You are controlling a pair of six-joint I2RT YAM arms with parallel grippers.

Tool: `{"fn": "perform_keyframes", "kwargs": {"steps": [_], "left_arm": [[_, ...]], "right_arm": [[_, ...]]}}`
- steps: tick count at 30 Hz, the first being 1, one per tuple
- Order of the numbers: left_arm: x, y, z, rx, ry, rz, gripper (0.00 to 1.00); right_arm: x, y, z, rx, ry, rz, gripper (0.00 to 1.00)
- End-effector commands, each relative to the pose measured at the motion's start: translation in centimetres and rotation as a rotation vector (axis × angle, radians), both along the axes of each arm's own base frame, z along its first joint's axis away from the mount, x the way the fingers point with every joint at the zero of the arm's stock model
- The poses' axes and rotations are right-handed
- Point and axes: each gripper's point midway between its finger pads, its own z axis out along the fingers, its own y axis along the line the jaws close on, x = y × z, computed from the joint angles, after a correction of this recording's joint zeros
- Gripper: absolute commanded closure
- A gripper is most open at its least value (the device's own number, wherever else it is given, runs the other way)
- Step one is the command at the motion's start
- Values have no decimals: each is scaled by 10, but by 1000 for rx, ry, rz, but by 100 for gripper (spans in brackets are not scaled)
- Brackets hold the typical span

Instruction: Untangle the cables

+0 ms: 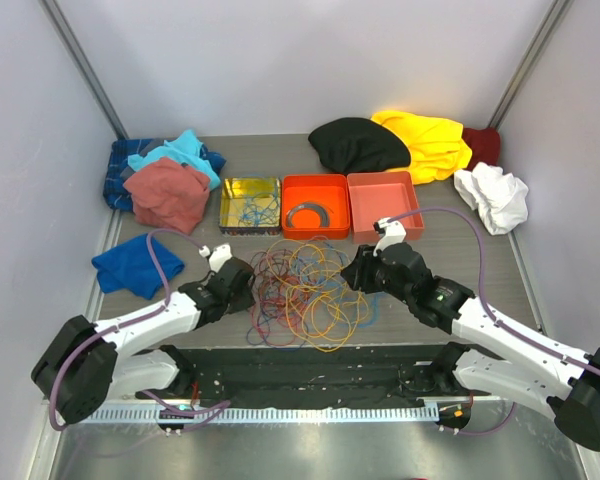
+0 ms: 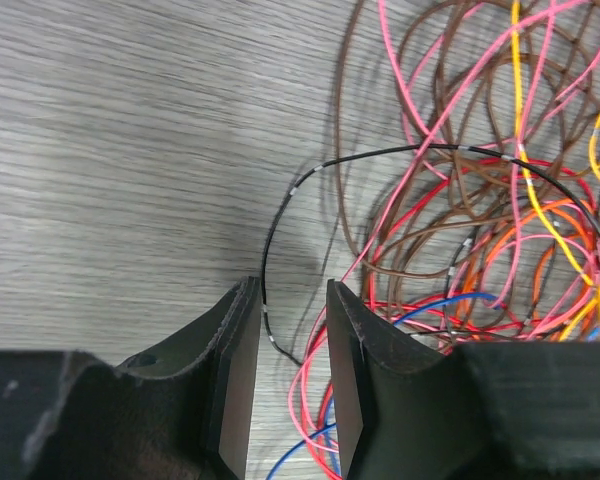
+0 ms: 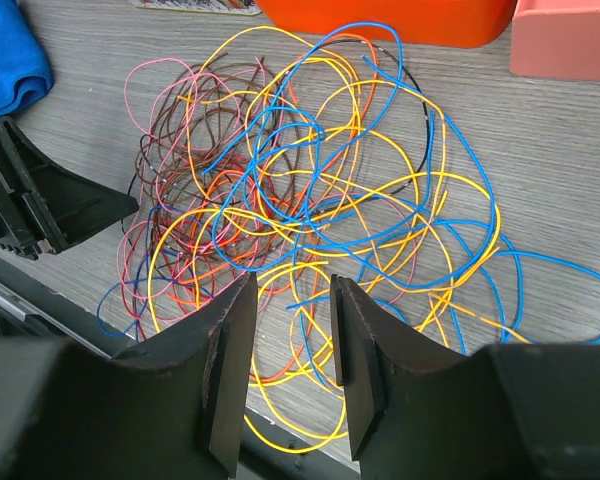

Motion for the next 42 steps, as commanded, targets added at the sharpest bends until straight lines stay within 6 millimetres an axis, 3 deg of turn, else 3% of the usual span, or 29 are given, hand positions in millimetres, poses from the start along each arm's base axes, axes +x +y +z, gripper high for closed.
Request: {"fn": "perform_keyframes", "kwargs": {"steps": [1,9,16,25,27,30,31,33,35,37,39,41,42], "left_arm": [[8,-11,11,-69,-39,8,63],[7,-10,14,-77,-48,6,67],[11,-10,27,-87,-97,-2,67],[2,-12,-8,-38,17,-20,71],[2,-13,-11,-35,25,-24,75],[3,-13,-14,-29,29,-26,89],[3,-13,-14,-25,33,-28,100],[3,-12,-12,-21,32,-28,100],[7,-12,2,-25,-7,-31,100],[13,-15,29,-33,-55,-43,100],[20,-14,78,-59,-170,-65,100],[32,-21,154,-139,-345,-93,100],[33,-23,177,-160,-392,-106,100]], "right_arm": [[3,3,12,32,-42,-5,57],[5,6,7,31,-31,0,57],[4,6,4,30,-24,1,57],[4,7,4,31,-25,1,57],[4,6,5,31,-31,0,57],[5,4,3,21,-28,-6,57],[5,4,2,20,-28,-4,57],[5,5,3,19,-29,-1,57],[5,5,3,18,-30,-1,57],[7,5,7,20,-39,-1,57],[8,6,11,22,-49,2,57],[9,6,14,21,-58,-2,57],[11,7,17,23,-64,-2,57]]}}
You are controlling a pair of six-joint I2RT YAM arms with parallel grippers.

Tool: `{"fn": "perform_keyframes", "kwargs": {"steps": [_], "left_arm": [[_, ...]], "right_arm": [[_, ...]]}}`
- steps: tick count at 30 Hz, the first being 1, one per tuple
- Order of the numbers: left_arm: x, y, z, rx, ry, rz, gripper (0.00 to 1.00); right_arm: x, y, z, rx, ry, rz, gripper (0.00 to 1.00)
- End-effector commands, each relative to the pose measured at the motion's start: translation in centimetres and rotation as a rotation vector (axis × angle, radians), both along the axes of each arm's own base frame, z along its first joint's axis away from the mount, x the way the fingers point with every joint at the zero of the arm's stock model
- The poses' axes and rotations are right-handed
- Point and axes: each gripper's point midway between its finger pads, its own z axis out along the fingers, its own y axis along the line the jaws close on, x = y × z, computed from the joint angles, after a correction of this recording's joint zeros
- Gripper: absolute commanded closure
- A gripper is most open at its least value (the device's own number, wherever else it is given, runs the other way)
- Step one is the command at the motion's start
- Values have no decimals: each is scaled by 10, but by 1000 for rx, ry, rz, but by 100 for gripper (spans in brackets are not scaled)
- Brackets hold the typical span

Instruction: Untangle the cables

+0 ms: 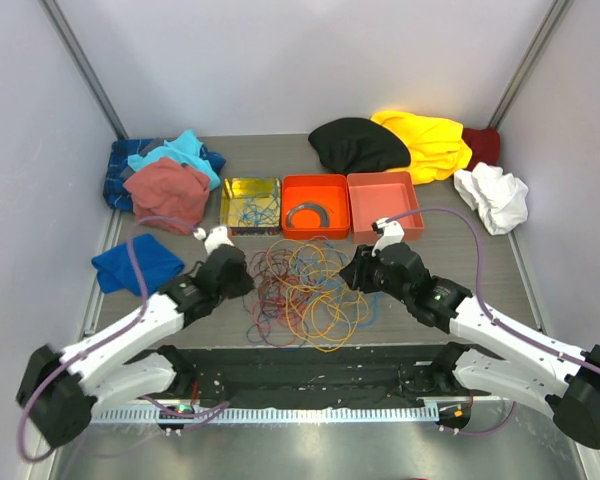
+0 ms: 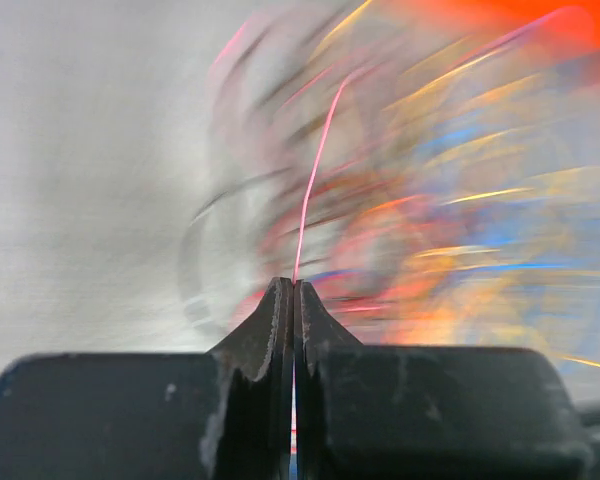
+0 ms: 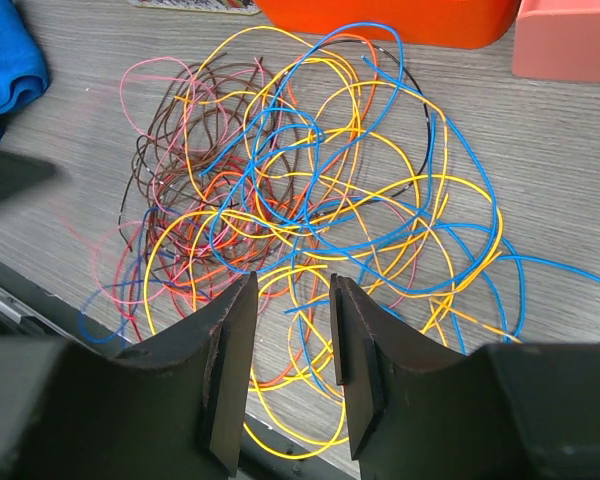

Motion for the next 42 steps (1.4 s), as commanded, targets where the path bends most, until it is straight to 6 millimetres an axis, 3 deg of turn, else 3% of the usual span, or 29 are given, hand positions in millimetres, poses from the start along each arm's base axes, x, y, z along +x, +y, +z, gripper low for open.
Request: {"fn": "perform_keyframes", "kwargs": {"steps": [1,3,4,6,7,10,11,13,14,17,18,21,27,30,32,34,38,42], "left_arm": [[27,-14,177,-177,-391,-51,100],[27,-22,225,-199,-484,-131,100],[21,-28,265,-241,-534,-181,100],[22,-37,289,-230,-554,-236,100],[16,-42,317,-269,-593,-278,100],[15,-54,345,-292,-638,-338,100],[14,-55,366,-310,-682,-342,100],[18,-59,383,-307,-716,-354,100],[15,-58,405,-330,-759,-360,100],[20,-64,425,-334,-798,-378,100],[18,-64,442,-351,-830,-381,100],[21,-74,459,-369,-849,-408,100],[34,-93,454,-383,-813,-425,100],[37,-97,453,-384,-807,-428,100],[37,-98,455,-387,-811,-430,100],[37,-99,456,-387,-813,-431,100],[36,-100,458,-391,-816,-435,100],[35,-100,456,-388,-809,-438,100]], "right_arm": [[9,4,23,27,-69,-6,57],[11,4,28,34,-81,-14,57],[11,4,30,38,-88,-16,57],[13,3,37,54,-103,-28,57],[13,2,40,63,-110,-32,57],[13,-3,56,100,-146,-59,57],[13,-4,59,111,-151,-66,56],[12,-4,70,147,-175,-66,55],[10,-5,80,175,-195,-65,55],[3,-2,102,227,-238,-21,53],[1,0,107,227,-250,5,53],[-11,17,131,284,-276,121,51],[-31,50,179,426,-343,289,44],[-36,67,181,422,-345,349,42],[-43,85,173,385,-338,408,40],[-45,102,150,308,-317,438,38],[-46,124,127,242,-295,460,36],[-43,138,119,230,-304,465,34]]}}
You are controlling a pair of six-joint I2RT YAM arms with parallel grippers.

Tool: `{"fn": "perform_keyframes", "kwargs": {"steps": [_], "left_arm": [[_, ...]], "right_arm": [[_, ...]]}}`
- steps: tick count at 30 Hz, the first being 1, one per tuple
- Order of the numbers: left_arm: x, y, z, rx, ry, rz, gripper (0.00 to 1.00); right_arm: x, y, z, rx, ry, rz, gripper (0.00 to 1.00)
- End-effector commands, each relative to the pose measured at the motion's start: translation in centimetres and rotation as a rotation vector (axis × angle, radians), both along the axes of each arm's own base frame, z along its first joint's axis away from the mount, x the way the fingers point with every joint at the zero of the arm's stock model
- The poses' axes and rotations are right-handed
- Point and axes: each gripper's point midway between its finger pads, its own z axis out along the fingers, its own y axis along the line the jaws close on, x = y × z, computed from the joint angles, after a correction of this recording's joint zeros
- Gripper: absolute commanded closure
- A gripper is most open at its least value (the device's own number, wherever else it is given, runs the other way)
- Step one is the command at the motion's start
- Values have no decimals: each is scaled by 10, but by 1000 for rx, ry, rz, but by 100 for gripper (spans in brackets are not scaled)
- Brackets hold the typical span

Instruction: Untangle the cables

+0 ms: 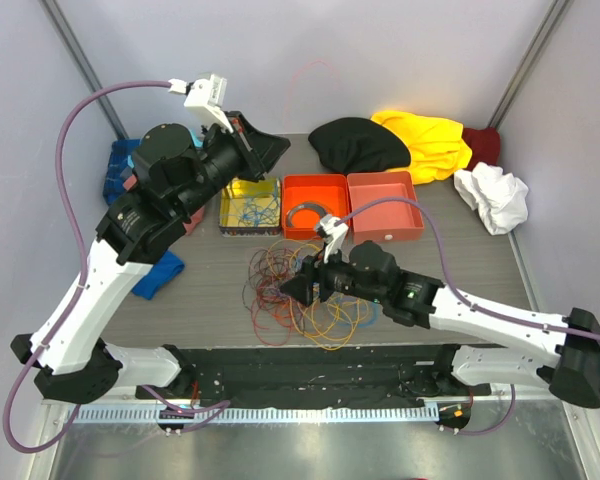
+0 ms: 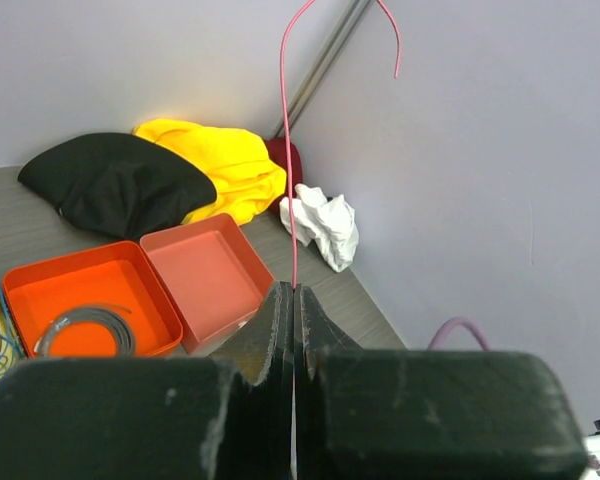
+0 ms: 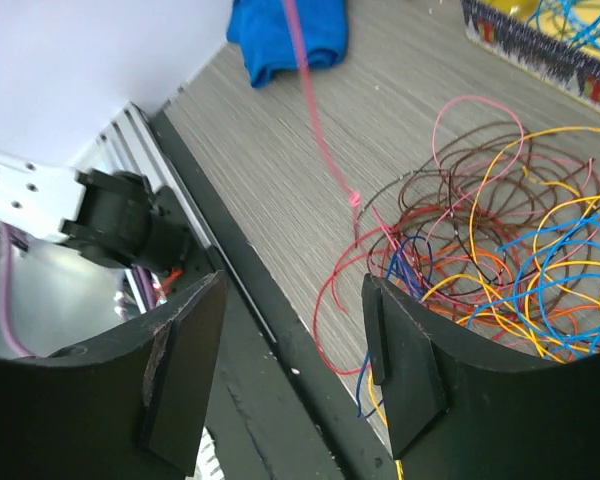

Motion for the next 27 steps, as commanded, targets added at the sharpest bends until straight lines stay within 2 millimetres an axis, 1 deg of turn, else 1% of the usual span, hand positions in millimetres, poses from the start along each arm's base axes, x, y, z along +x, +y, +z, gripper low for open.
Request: {"fn": "perform_keyframes", "kwargs": {"steps": [1,4,6,9,10,11,13,14,15,16,17,18,19,20,21,22,23,24,25,26,27], "left_arm": [[-12,3,23,-34,-51,-29,100],[-14,4,22,-32,-48,-32,100],[-15,5,20,-31,-45,-34,100],[-19,10,20,-31,-45,-26,100],[-20,11,18,-30,-42,-26,100],[-22,13,19,-31,-45,-23,100],[-22,17,14,-26,-39,-12,100],[-24,19,13,-28,-39,-8,100],[-24,21,12,-29,-37,0,100],[-23,22,6,-24,-31,5,100],[-27,26,8,-33,-39,8,100],[-28,28,6,-37,-36,13,100],[-27,32,3,-40,-33,32,100],[-25,32,-7,-35,-22,39,100],[-29,37,-8,-48,-23,45,100],[-28,39,-12,-51,-19,57,100],[-26,37,-25,-37,-1,60,100],[-29,40,-27,-49,2,65,100],[-29,41,-30,-48,8,68,100],[-27,39,-42,-39,25,68,100],[-28,40,-46,-43,30,68,100]], "right_arm": [[12,17,30,67,-104,-15,34],[35,16,18,24,-114,-123,34],[44,18,11,7,-116,-158,35],[55,16,11,13,-127,-220,38],[55,17,11,20,-130,-222,42],[57,17,15,34,-137,-228,54],[57,16,23,58,-147,-235,70],[60,12,26,60,-151,-264,86],[61,10,32,71,-156,-276,90],[61,3,45,95,-178,-291,95],[63,-3,53,102,-194,-317,99],[64,-9,62,112,-209,-333,99],[61,-19,83,142,-231,-350,99],[62,-26,94,138,-262,-361,99],[64,-35,107,147,-282,-398,99],[63,-44,128,155,-304,-415,99],[62,-55,146,160,-341,-434,99],[62,-66,175,192,-369,-469,99],[61,-74,183,173,-379,-481,99],[61,-80,192,157,-401,-490,99],[61,-86,203,160,-412,-508,99]]}}
